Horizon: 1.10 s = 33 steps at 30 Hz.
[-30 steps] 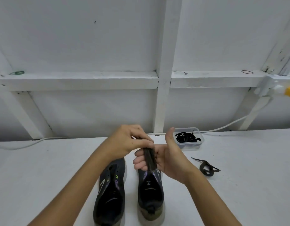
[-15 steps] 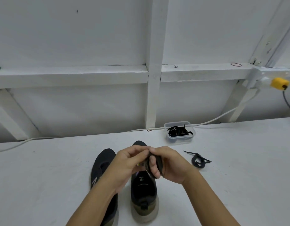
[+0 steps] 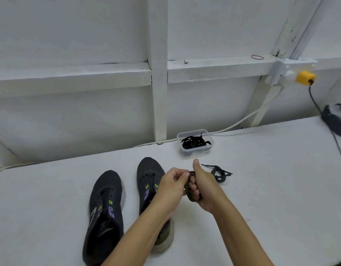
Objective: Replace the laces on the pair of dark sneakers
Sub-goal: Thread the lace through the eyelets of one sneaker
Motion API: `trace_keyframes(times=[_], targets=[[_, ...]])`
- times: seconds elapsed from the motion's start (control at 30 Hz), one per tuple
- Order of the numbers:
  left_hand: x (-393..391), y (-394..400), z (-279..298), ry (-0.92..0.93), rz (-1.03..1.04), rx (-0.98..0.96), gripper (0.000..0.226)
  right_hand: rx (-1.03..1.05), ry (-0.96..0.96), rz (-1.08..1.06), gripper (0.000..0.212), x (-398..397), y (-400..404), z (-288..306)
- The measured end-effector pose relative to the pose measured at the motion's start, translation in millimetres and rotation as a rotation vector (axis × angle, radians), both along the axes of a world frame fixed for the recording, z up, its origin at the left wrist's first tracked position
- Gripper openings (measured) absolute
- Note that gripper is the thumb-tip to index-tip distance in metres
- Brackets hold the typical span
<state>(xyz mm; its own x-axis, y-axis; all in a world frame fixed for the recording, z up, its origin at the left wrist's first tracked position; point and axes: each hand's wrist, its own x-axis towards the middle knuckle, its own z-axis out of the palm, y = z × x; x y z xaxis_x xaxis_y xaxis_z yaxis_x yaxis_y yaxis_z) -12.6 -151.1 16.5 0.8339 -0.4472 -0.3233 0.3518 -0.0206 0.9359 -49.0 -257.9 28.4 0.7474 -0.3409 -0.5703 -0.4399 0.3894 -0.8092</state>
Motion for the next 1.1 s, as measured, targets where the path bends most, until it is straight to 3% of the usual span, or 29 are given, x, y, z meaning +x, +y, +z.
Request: trace_keyframes(times=[0.23,0.37,0.53,0.7,0.9,1.1], targets=[[-3.3,-8.7,-3.5,-0.184,-0.218,0.081,0.018,0.161,0.034,-0.027,0.065,-15.6,-37.2,-15.5],[-9.4,-13.2,-2.4,-0.179,-0.322,0.041,0.011,0.167,0.028,-0.004,0.065,-22.2,-47.9,-22.0],[-7.6,-25.7,-7.9,-0.154,-0.220,0.110,0.005,0.093,0.026,-0.037,0.064,-24.4,-51.9,-30.3],[2.9,-40.7,-12.2,-0.169,-0.165,0.249,0.006,-0.126,0.061,-0.116,0.066,-12.3,-48.9,-28.6],[16.4,-55.3,-14.6,-0.208,-0.233,0.319,0.005,-0.300,0.089,-0.203,0.064,1.5,-51.7,-35.7],[36.9,-60.5,-26.7,-0.176,-0.199,0.395,0.005,-0.248,-0.075,-0.074,0.044,-1.0,-64.6,-40.3]])
